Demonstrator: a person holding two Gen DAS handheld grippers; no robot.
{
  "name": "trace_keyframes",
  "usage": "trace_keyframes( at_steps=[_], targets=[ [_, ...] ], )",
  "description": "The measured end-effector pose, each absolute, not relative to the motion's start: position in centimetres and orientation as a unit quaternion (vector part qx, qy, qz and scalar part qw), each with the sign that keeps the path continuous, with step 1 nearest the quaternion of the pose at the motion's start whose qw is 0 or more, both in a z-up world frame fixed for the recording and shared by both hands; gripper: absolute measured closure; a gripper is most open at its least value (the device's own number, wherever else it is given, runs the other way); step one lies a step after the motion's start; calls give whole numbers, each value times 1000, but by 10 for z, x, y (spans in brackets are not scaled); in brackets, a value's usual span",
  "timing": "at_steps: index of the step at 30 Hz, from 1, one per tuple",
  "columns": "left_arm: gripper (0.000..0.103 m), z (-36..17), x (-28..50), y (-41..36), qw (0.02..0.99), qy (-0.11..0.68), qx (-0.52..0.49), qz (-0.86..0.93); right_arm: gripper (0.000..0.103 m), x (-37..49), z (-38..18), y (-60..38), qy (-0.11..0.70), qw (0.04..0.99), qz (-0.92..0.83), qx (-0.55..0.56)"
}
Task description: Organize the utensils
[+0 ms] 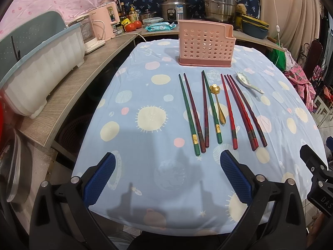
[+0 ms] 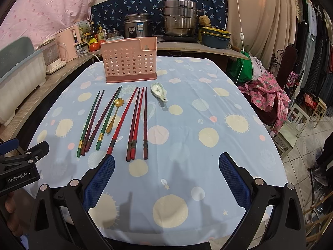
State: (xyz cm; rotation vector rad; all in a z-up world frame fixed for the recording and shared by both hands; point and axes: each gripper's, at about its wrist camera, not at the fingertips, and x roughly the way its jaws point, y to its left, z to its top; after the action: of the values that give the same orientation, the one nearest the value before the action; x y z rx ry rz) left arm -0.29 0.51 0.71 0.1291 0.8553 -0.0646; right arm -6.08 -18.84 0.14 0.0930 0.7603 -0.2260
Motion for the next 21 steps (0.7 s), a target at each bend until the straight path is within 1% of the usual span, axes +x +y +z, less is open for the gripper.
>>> trace_keyframes(
  at_steps=[14, 21],
  targets=[
    [7, 5, 3, -1, 904, 423, 54, -38, 7, -60, 1, -188, 372, 921, -110, 47],
    [7, -13, 22, 3, 897, 439, 39, -40, 7, -52, -3, -185, 379, 918, -111, 46]
  ],
)
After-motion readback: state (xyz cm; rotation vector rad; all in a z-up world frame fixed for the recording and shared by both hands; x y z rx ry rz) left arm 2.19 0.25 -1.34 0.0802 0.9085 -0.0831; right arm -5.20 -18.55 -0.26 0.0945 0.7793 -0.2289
